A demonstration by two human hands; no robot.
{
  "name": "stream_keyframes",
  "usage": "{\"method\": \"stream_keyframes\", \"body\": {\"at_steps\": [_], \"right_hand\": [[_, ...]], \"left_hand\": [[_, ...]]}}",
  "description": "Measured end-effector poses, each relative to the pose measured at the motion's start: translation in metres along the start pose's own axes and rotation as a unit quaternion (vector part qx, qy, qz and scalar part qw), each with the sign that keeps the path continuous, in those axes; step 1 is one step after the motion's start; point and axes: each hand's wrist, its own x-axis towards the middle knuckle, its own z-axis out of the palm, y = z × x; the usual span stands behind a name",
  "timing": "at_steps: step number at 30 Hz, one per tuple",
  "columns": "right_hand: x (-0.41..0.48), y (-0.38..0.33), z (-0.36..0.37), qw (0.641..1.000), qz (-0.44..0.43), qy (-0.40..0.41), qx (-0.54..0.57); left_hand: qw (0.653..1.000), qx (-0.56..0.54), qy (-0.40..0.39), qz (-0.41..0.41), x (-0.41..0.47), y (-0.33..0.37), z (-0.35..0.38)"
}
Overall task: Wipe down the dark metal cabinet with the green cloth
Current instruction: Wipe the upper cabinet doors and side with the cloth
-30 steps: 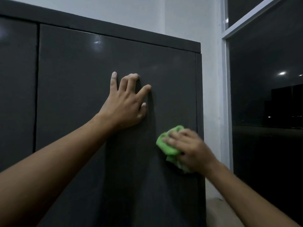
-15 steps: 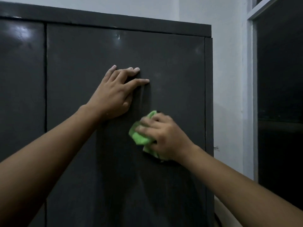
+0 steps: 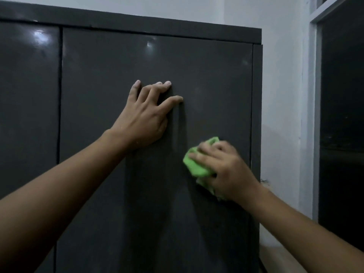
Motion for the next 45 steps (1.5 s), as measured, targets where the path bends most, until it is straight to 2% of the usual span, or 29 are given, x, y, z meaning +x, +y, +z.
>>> {"method": "stream_keyframes", "body": {"at_steps": [4, 7, 9, 10, 12, 14, 16, 19, 24, 26, 31, 34, 36, 40, 45], "right_hand": [[-0.069, 0.009, -0.002, 0.996, -0.083, -0.042, 0.012], [-0.084, 0.032, -0.017, 0.996, -0.079, -0.036, -0.009], [-0.076, 0.05, -0.03, 0.999, -0.02, 0.012, -0.025], [-0.068, 0.057, -0.038, 0.998, 0.038, 0.045, -0.02], [-0.052, 0.067, -0.048, 0.979, 0.176, 0.108, 0.01], [-0.042, 0.069, -0.047, 0.962, 0.234, 0.135, 0.026], [-0.047, 0.059, -0.039, 0.972, 0.199, 0.122, 0.012], [-0.081, 0.041, -0.024, 0.995, 0.081, 0.058, 0.016], [-0.103, 0.04, -0.019, 0.998, -0.055, -0.032, -0.018], [-0.083, 0.051, -0.027, 0.998, -0.041, -0.003, -0.041], [-0.014, 0.064, -0.039, 0.978, 0.154, 0.143, -0.02], [0.004, 0.057, -0.034, 0.968, 0.187, 0.165, -0.025], [-0.007, 0.044, -0.025, 0.977, 0.159, 0.138, -0.034], [-0.063, -0.001, 0.011, 0.996, 0.048, 0.068, -0.025], [-0.121, -0.056, 0.045, 0.997, -0.074, -0.019, 0.018]], "left_hand": [[0.999, 0.002, -0.005, 0.038, 0.01, 0.026, -0.004], [0.997, -0.015, -0.005, 0.078, 0.021, 0.045, -0.001], [0.996, -0.018, -0.002, 0.082, 0.027, 0.057, 0.005], [0.997, -0.015, 0.004, 0.082, 0.03, 0.063, 0.008], [0.997, -0.008, 0.014, 0.079, 0.033, 0.071, 0.015], [0.997, -0.008, 0.024, 0.072, 0.035, 0.075, 0.02], [0.997, -0.009, 0.03, 0.066, 0.034, 0.075, 0.023], [0.997, -0.016, 0.034, 0.062, 0.034, 0.074, 0.025], [0.997, -0.031, 0.045, 0.062, 0.034, 0.074, 0.027], [0.996, -0.033, 0.049, 0.06, 0.033, 0.074, 0.027], [0.996, -0.043, 0.05, 0.059, 0.032, 0.072, 0.027], [0.996, -0.033, 0.051, 0.063, 0.027, 0.071, 0.028], [0.996, -0.027, 0.056, 0.064, 0.023, 0.071, 0.03], [0.996, -0.046, 0.055, 0.056, 0.023, 0.073, 0.03], [0.995, -0.07, 0.052, 0.051, 0.021, 0.077, 0.028]]}}
